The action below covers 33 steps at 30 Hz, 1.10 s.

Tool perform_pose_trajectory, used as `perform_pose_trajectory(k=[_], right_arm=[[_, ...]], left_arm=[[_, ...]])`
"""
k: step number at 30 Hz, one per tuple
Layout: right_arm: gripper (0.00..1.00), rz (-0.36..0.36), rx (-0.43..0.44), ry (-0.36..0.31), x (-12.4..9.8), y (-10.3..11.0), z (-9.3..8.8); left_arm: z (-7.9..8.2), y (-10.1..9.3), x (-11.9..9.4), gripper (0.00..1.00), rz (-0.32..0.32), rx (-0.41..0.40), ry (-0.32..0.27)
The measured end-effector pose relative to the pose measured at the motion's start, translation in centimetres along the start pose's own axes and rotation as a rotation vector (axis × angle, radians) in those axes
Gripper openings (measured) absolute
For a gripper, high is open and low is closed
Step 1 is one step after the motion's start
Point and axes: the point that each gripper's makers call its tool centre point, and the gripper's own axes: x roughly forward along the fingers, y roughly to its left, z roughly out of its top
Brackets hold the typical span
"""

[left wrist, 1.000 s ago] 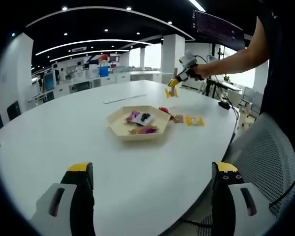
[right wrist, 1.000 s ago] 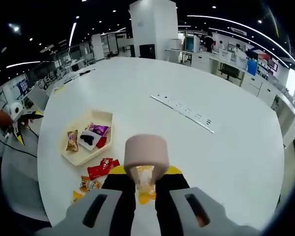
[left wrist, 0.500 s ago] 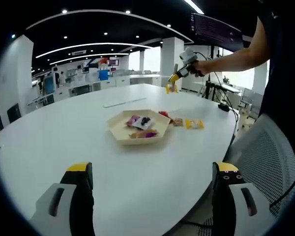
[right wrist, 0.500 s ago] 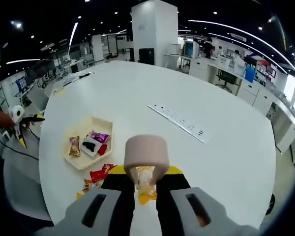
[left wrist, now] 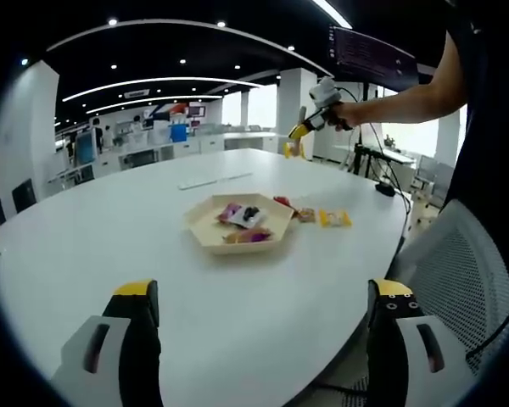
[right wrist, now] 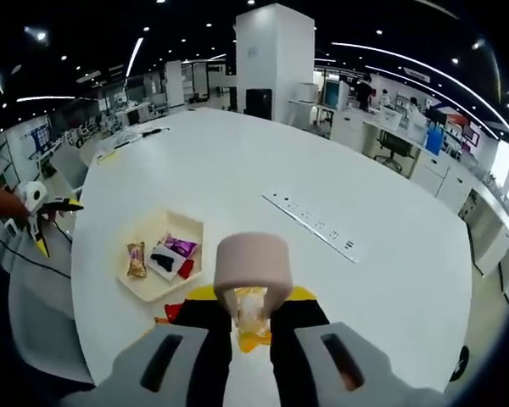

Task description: Place the target food into the container with the food tongs after gripping and lifting it, then release it inside without dropping or visibly crushing the food.

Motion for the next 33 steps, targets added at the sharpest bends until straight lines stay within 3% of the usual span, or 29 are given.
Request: perform_pose_trajectory(k=[14,33], right_arm=[[0.15,0.005,-0.010,-0.012,0.8,2.3,1.4],[0.15,0.059,-0.044,-0.042,5.6,8.9,6.0]], left_arm=[[0.5,0.0,-0.2,1.00,-0.006,0.003,-0.029],[1.3,-0.3,-0.4,0.99,-0.024,-0.005,-0.061]])
